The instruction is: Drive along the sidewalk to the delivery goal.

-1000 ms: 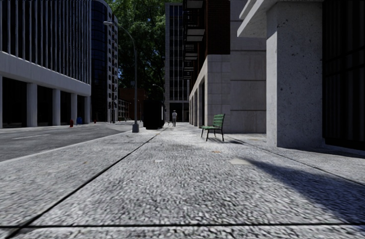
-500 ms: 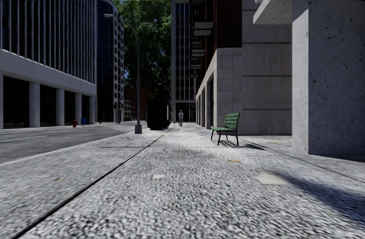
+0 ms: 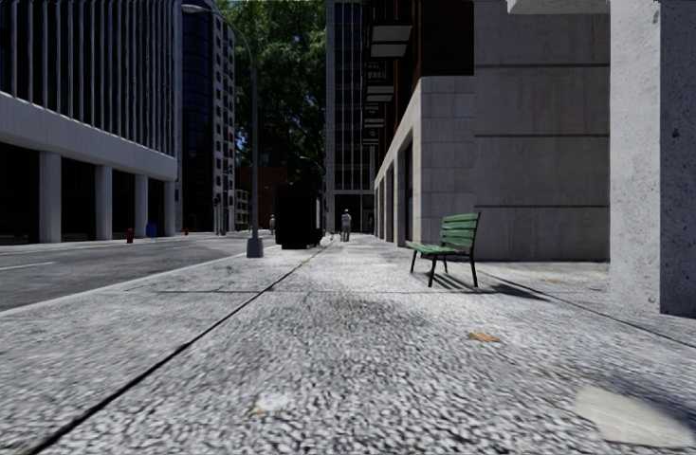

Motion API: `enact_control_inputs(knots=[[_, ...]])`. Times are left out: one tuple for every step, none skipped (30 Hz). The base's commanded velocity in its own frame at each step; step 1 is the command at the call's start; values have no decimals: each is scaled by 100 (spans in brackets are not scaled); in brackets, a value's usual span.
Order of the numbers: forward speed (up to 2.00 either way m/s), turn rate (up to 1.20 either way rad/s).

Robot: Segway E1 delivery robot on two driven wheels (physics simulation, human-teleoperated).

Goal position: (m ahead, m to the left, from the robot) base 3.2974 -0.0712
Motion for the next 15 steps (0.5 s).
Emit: enact_control_inputs(knots=[[200,0],[200,0],[200,0],[200,0],[200,0],[200,0],[200,0],[200,0],[200,0],[200,0],[200,0],[200,0],[200,0],[200,0],[200,0]])
